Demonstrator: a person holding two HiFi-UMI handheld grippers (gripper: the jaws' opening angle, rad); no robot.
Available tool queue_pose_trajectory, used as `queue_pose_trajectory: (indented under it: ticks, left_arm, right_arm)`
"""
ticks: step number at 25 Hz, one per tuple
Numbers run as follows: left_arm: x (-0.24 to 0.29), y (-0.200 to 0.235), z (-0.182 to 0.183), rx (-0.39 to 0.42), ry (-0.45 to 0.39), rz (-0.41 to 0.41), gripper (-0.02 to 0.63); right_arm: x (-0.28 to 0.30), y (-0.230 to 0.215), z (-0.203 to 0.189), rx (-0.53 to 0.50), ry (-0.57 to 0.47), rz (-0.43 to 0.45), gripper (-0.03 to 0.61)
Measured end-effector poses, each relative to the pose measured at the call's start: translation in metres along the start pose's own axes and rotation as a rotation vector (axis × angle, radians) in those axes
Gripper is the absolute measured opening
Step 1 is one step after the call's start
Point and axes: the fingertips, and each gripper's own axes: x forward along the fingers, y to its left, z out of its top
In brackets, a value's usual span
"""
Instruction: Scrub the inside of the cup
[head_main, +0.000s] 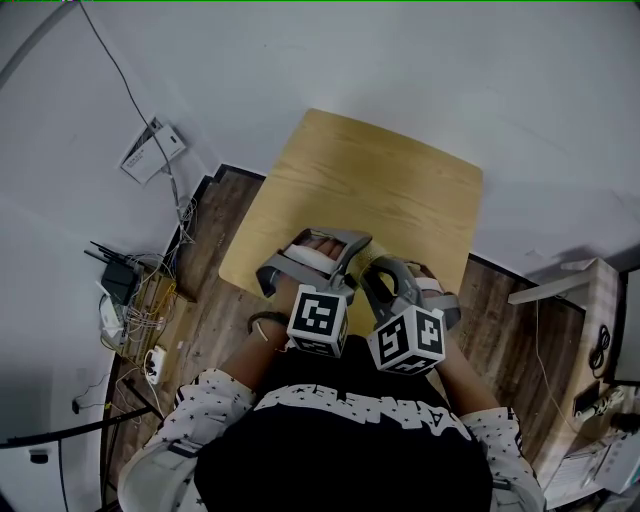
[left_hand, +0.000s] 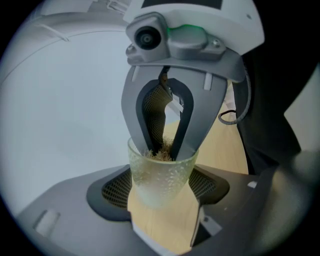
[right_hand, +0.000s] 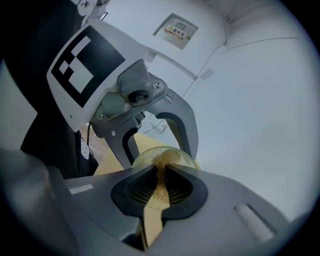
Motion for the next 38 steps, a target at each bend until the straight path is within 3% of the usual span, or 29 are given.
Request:
queue_pose_trajectory:
  ticks: [11,19,22,29,38]
  left_arm:
    - [0.004,-0.006,-0.003,-0.059,-0.022,-0.024,0.353]
    - [0.009,-0.015,-0.002,-0.106,-0.041,-0.083,0.353]
    - [0.007,-0.013,-0.004,-0.122,-0.044,-0.081,0.353]
    - [0.001,0.000,-0.005,-0.100,-0.024,-0.013,0.353]
    - [0.002,-0.003,-0.004,-0.056,-0.003,-0.003,0.353]
  right_arm:
    - [0.004,0.008,-0.005,-0.335,0.072,0.022,0.049]
    - [0.002,0.019,-0.014,-0.705,0.114,0.069,0.051]
    - [0.003,0.019,-0.015,-0.784,0.105,0.071,0.051]
    - [0.005,0.003,-0.009,-0.668,0.076,0.008,0.052]
    - [0.006,0.006,-0.013,-0.424,0.054,0.029,0.051]
